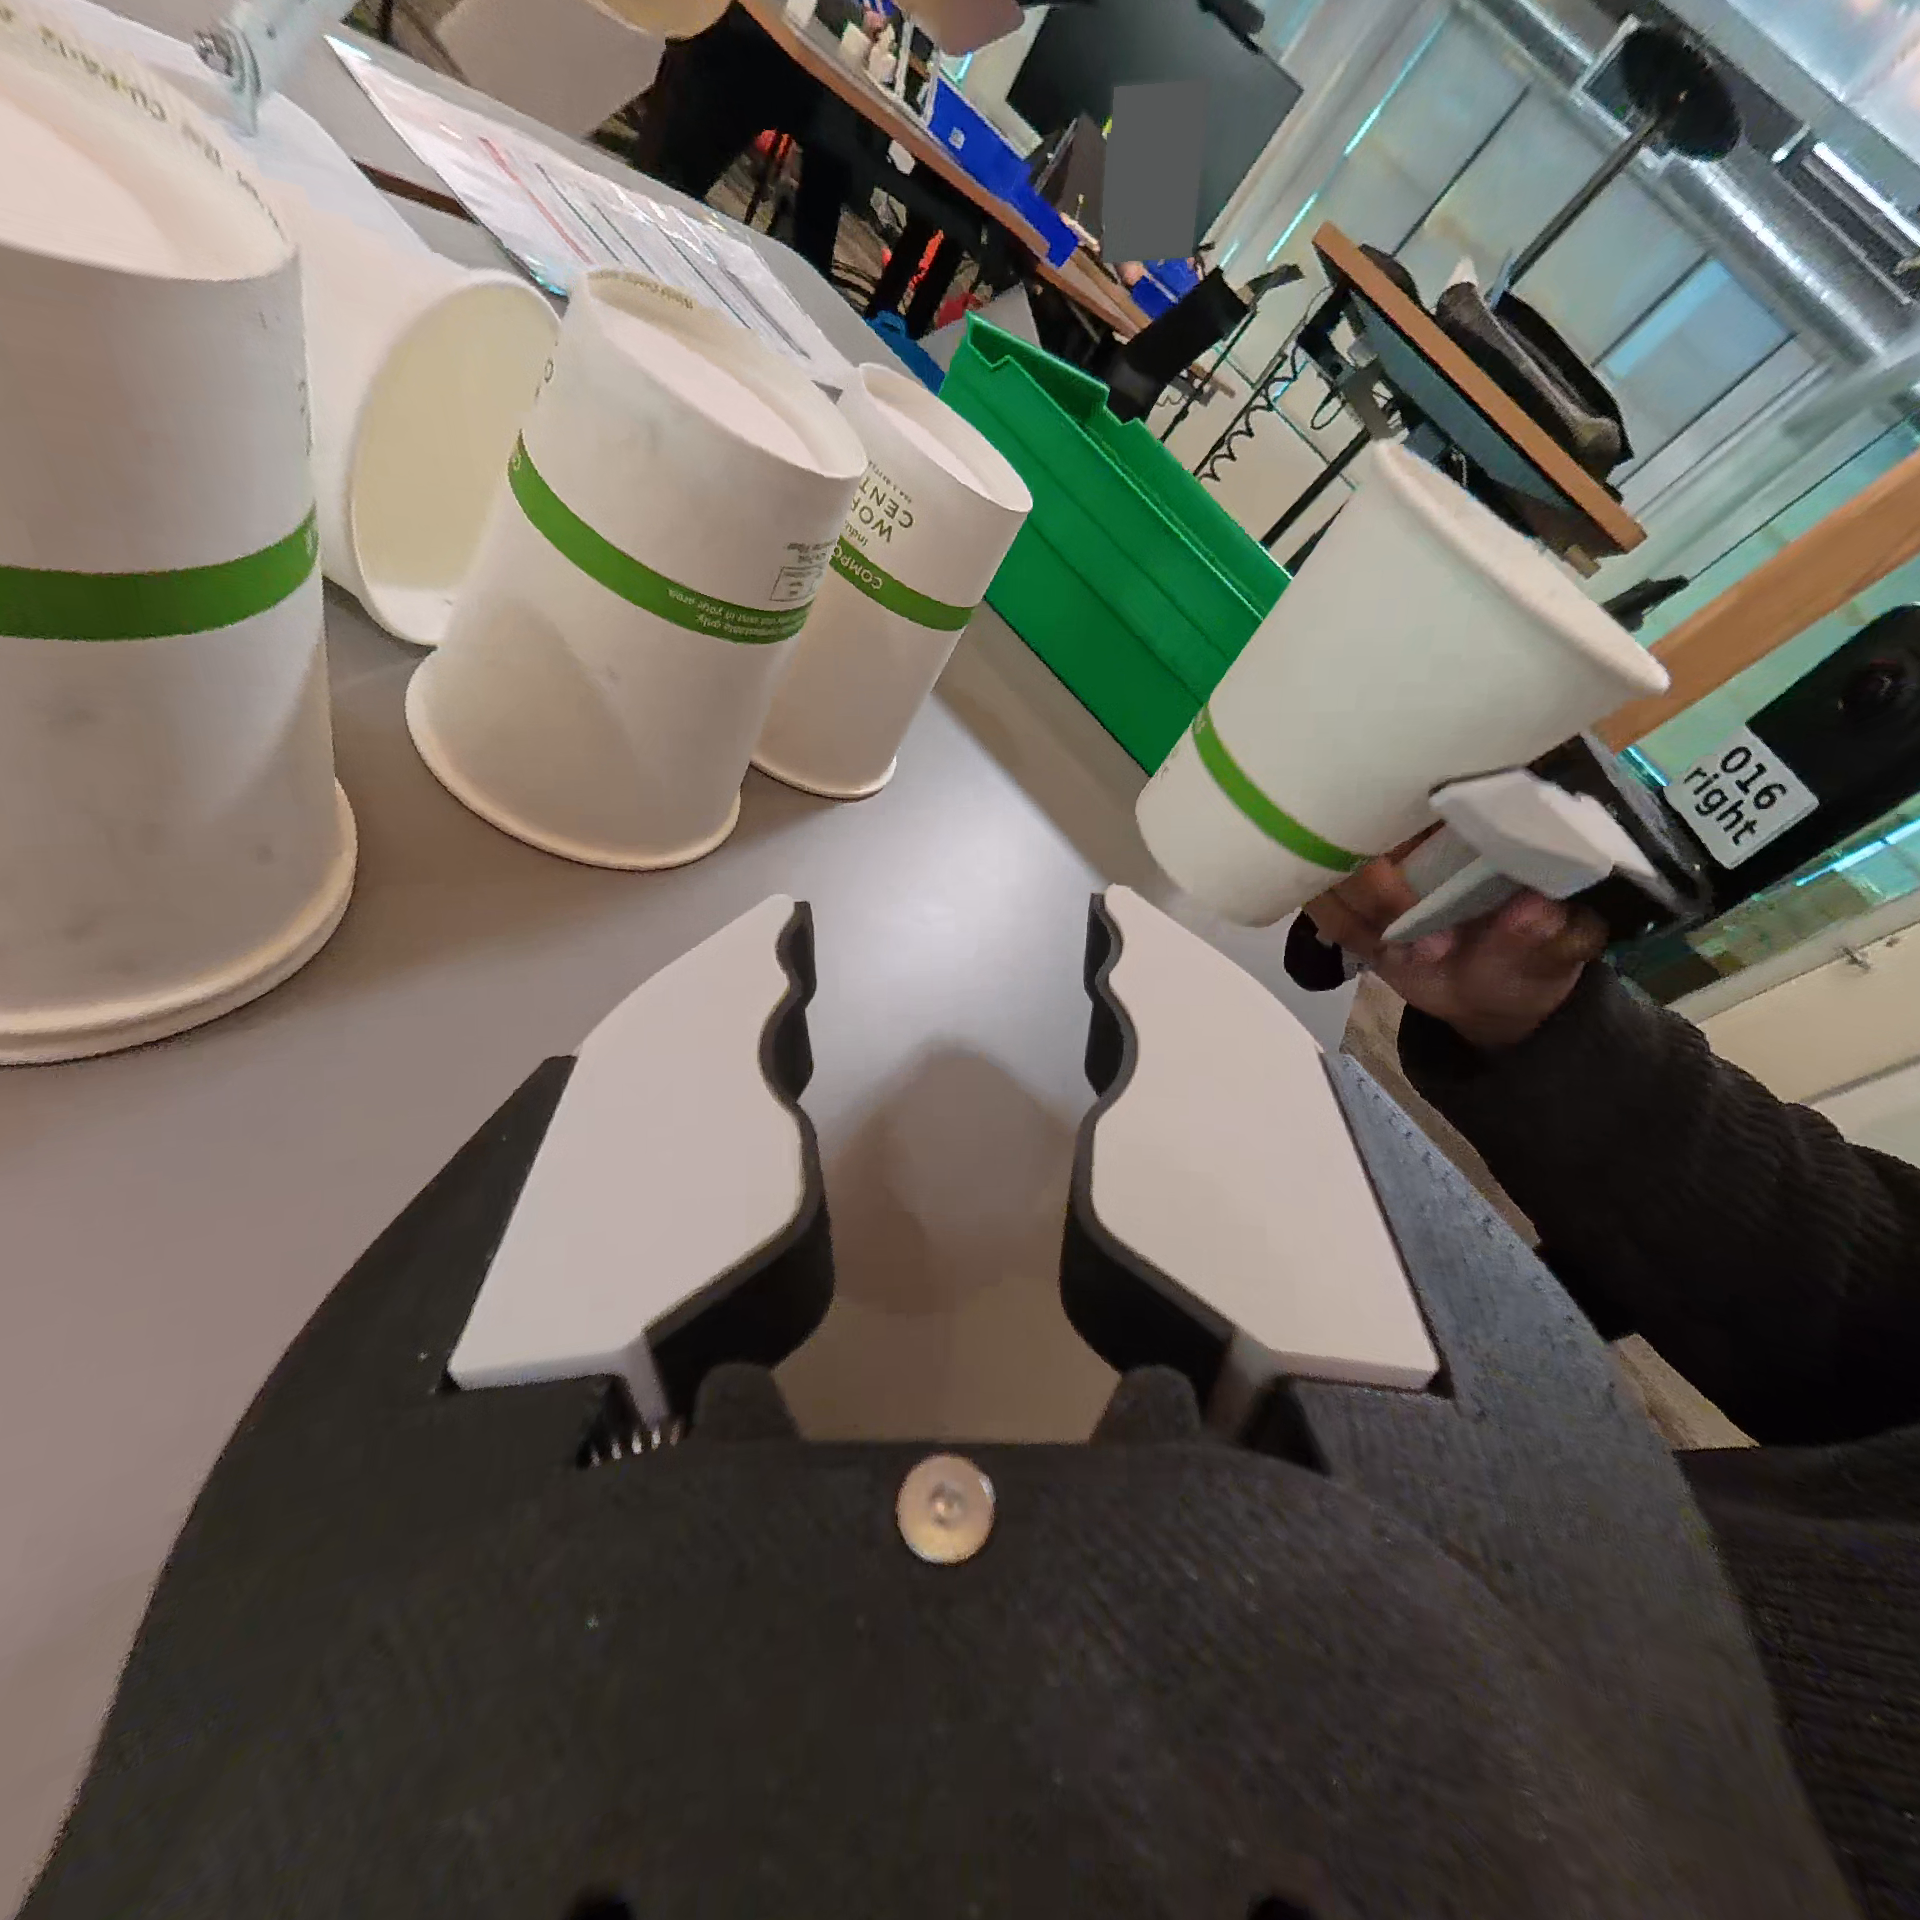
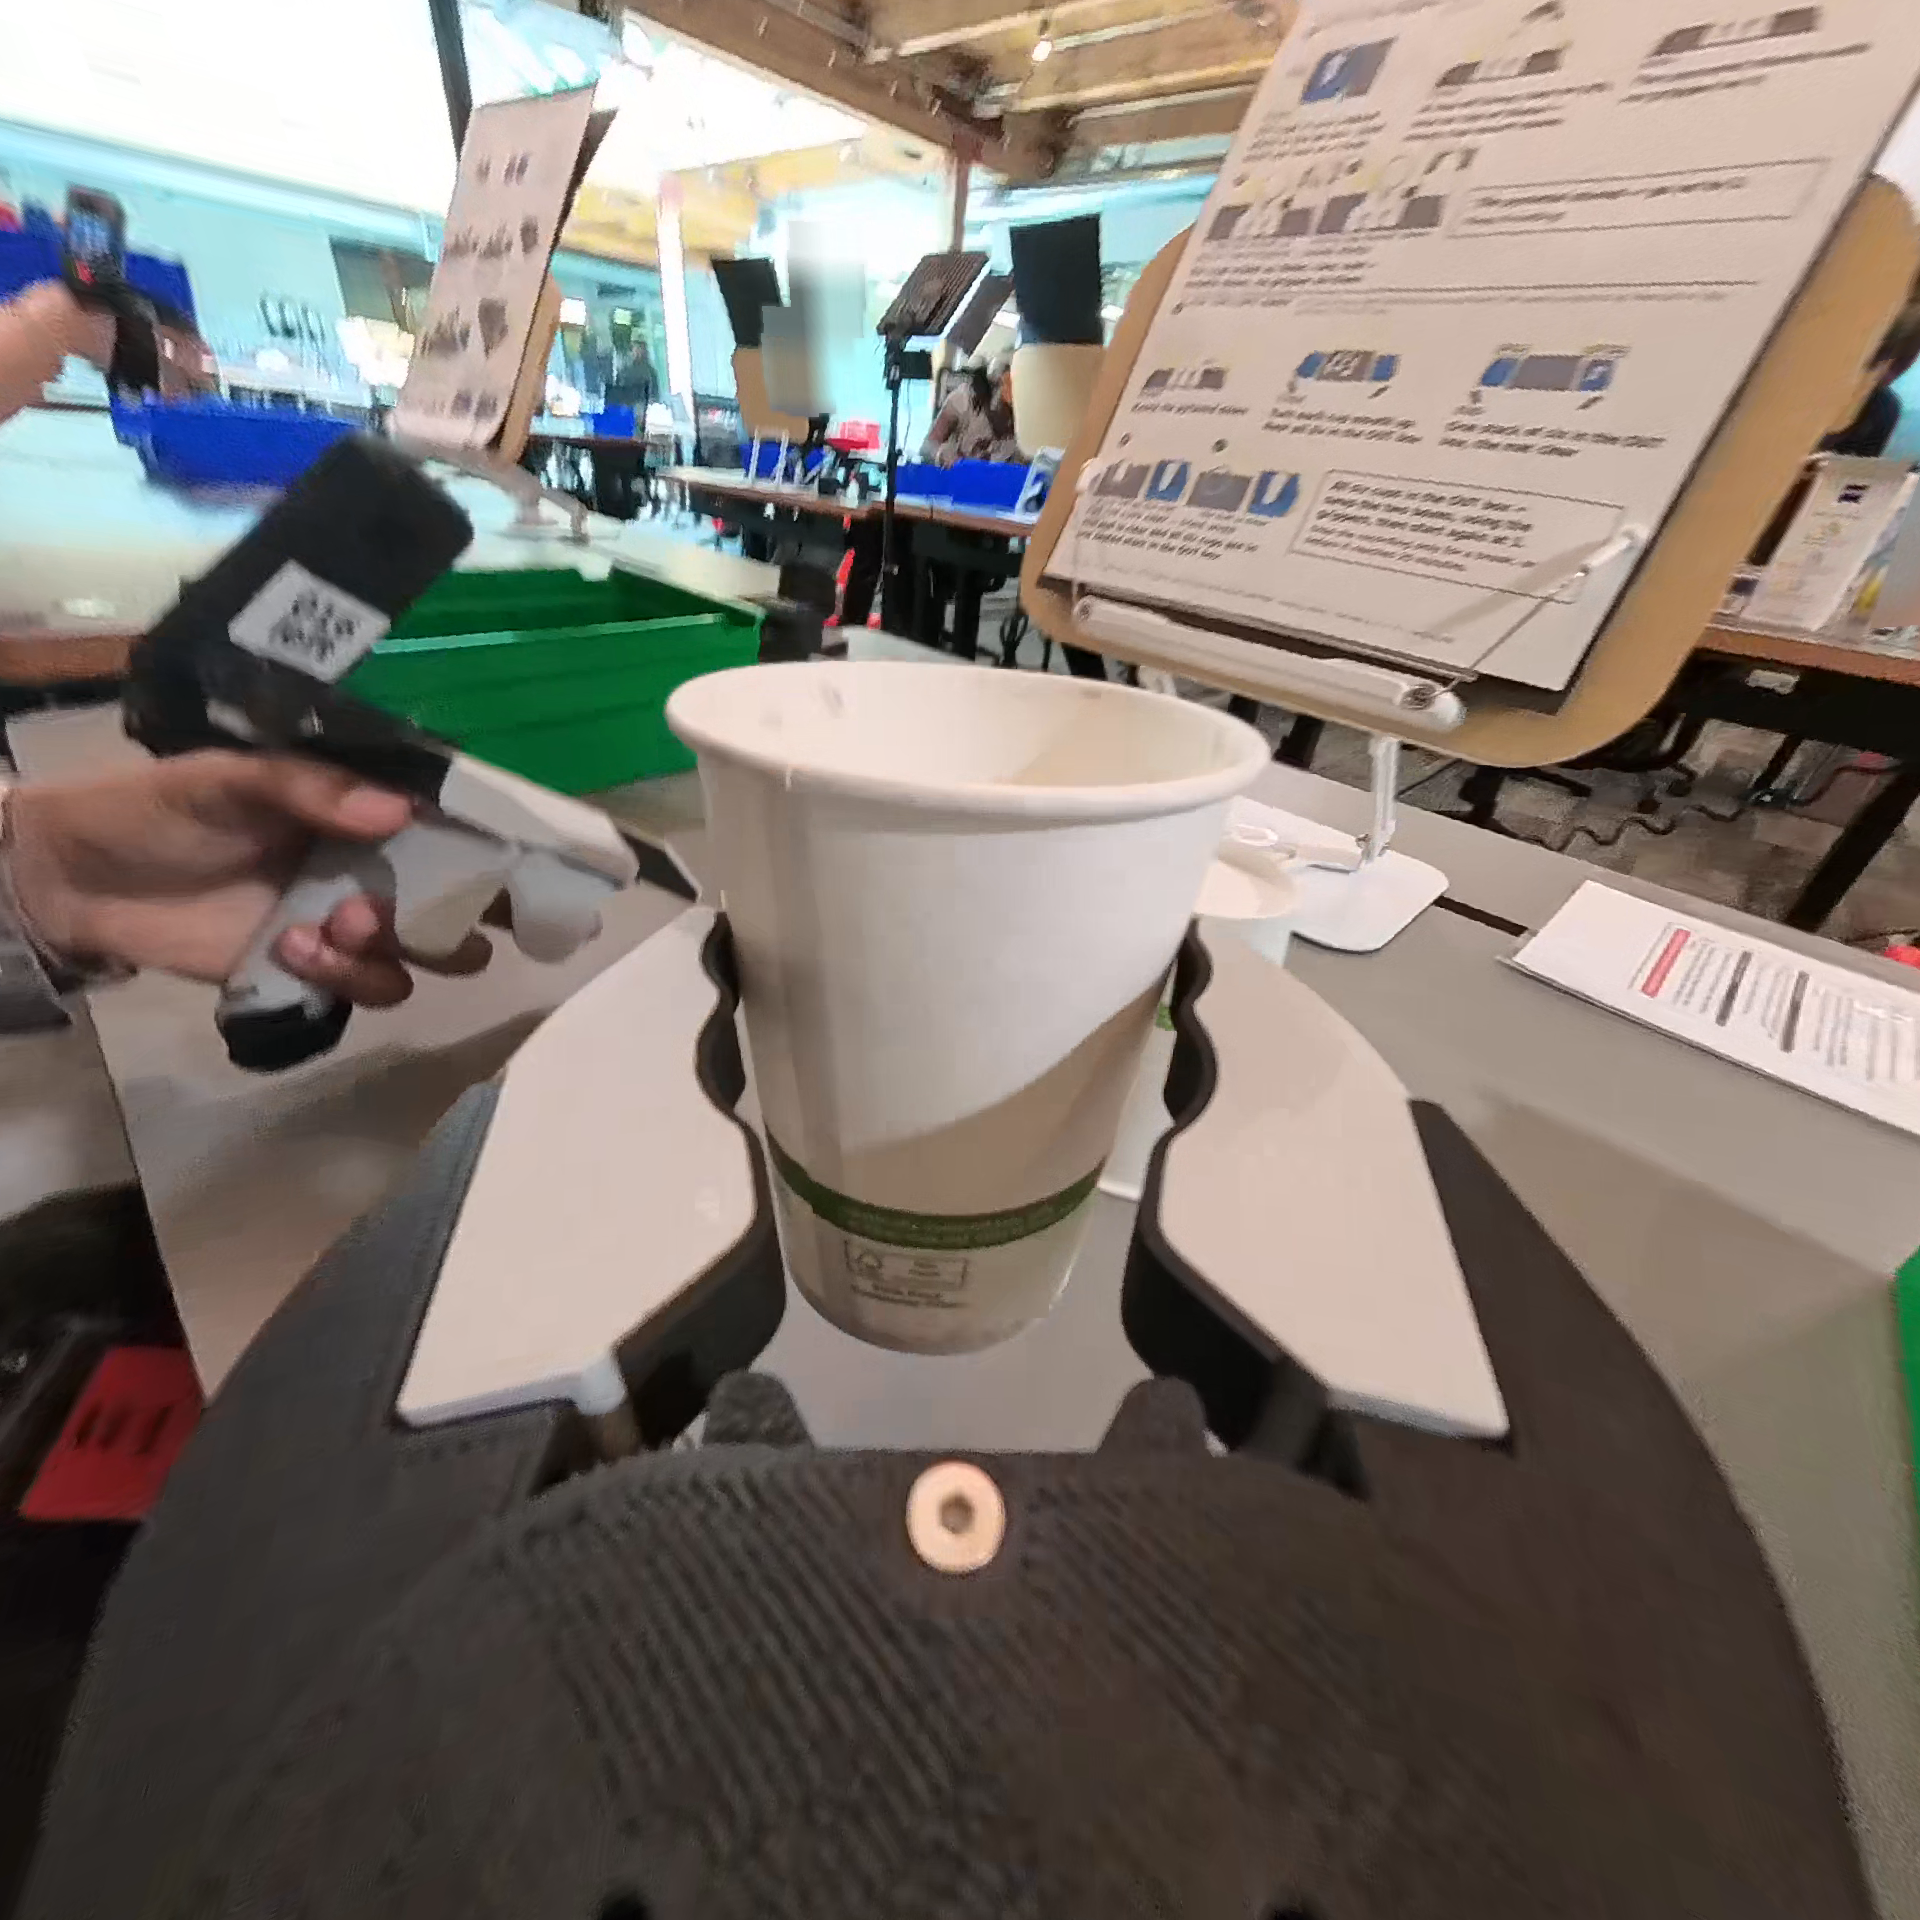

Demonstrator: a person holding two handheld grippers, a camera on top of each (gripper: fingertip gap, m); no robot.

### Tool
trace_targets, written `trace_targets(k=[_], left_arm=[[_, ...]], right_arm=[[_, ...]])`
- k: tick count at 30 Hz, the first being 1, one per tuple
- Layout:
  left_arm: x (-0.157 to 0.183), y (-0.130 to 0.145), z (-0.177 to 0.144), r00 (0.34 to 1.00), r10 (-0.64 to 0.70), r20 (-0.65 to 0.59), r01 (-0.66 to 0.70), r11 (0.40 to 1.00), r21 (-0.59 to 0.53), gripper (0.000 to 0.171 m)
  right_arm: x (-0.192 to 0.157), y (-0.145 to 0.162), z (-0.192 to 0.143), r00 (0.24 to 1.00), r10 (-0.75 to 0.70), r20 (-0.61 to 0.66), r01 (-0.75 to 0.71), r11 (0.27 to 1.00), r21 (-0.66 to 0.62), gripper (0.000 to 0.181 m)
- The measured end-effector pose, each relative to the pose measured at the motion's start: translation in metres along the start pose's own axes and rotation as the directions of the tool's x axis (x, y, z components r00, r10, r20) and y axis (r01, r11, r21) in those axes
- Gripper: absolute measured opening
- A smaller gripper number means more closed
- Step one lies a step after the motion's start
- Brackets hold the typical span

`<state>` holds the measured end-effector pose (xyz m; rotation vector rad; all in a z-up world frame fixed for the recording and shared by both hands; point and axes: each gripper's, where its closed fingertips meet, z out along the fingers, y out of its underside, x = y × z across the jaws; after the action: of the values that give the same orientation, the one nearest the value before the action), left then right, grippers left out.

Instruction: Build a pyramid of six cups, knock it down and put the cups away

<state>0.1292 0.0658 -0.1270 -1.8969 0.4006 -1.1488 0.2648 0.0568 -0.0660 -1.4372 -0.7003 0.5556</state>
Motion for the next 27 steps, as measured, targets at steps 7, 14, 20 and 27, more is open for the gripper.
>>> trace_targets(k=[7, 14, 20, 27], left_arm=[[-0.010, 0.010, 0.007, 0.996, 0.073, 0.045, -0.070, 0.996, -0.055, 0.051], [-0.009, 0.008, 0.006, 0.996, 0.065, 0.068, -0.063, 0.998, -0.027, 0.048], [-0.003, 0.008, 0.008, 0.999, 0.025, 0.034, -0.024, 1.000, -0.011, 0.045], [-0.006, 0.018, 0.013, 0.998, 0.046, 0.044, -0.043, 0.998, -0.055, 0.045]], right_arm=[[0.042, -0.035, -0.024, 0.988, 0.080, -0.133, -0.055, 0.981, 0.184, 0.082], [0.162, -0.068, -0.120, 0.843, 0.015, -0.538, 0.152, 0.952, 0.265, 0.082], [0.262, -0.020, -0.150, 0.668, 0.010, -0.745, 0.084, 0.993, 0.088, 0.083], [0.328, 0.030, -0.100, 0.634, -0.025, -0.773, -0.093, 0.990, -0.109, 0.083]])
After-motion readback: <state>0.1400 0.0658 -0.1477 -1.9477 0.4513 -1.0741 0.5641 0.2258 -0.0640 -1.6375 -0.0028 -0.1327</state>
